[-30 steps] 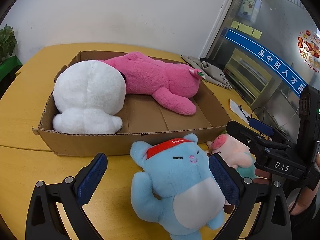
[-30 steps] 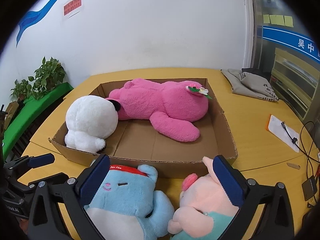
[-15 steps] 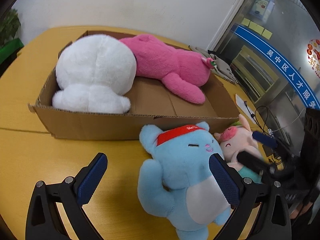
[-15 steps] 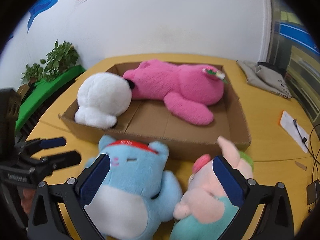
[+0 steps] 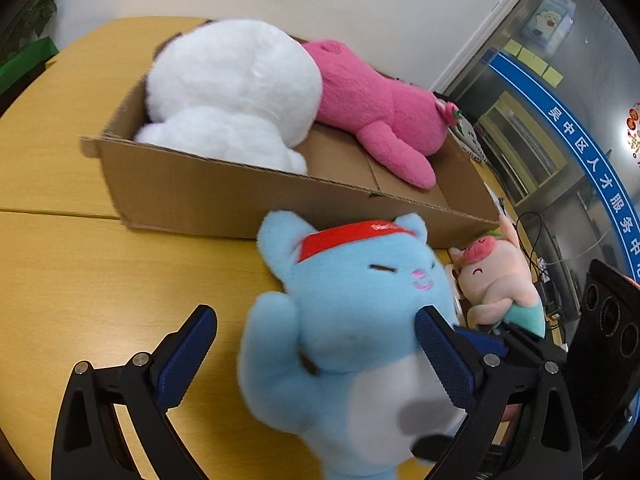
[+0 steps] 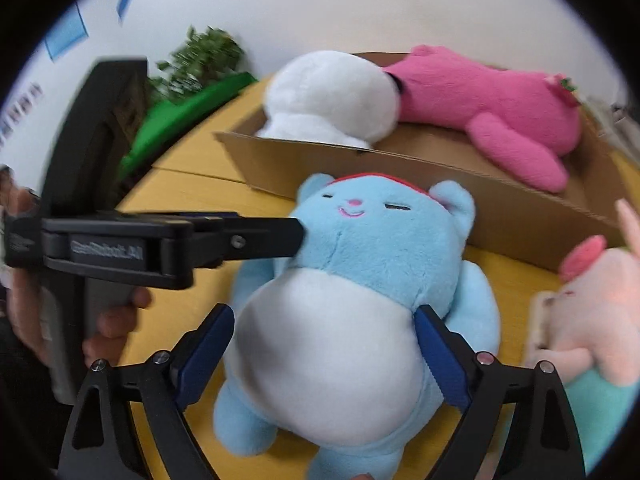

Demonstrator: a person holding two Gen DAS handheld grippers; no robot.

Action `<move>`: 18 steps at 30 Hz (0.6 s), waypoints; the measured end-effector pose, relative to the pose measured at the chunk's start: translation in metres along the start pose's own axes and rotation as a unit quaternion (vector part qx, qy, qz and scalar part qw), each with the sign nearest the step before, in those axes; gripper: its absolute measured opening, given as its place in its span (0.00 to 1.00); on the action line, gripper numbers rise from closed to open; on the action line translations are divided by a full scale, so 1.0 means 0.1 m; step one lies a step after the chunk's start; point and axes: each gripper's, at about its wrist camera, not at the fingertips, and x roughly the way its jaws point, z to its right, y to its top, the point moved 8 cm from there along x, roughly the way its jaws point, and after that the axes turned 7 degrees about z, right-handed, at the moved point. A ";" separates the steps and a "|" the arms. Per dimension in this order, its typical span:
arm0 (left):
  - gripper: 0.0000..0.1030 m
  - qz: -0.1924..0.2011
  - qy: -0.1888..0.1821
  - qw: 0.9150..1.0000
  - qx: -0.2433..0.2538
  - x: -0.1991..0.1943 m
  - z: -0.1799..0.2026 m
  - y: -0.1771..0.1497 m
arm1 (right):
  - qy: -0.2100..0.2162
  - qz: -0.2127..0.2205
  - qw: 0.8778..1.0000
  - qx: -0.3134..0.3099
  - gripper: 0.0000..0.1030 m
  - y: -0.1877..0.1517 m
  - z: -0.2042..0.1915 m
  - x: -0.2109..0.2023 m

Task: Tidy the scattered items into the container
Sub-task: 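Close both grippers on the light-blue bear with the red headband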

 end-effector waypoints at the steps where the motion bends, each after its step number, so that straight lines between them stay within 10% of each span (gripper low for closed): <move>1: 0.98 0.004 0.006 1.000 0.001 -0.05 -0.04 0.01 | 0.039 0.002 0.999 0.014 0.88 0.02 -0.08 0.01; 10: 0.96 0.009 0.021 0.999 -0.037 -0.25 -0.57 -0.10 | -0.041 0.035 0.995 0.080 0.90 0.14 0.33 -0.09; 18: 0.68 -0.052 -0.021 0.998 -0.025 0.09 -0.49 -0.40 | -0.090 -0.003 0.992 0.093 0.88 -0.03 0.55 -0.05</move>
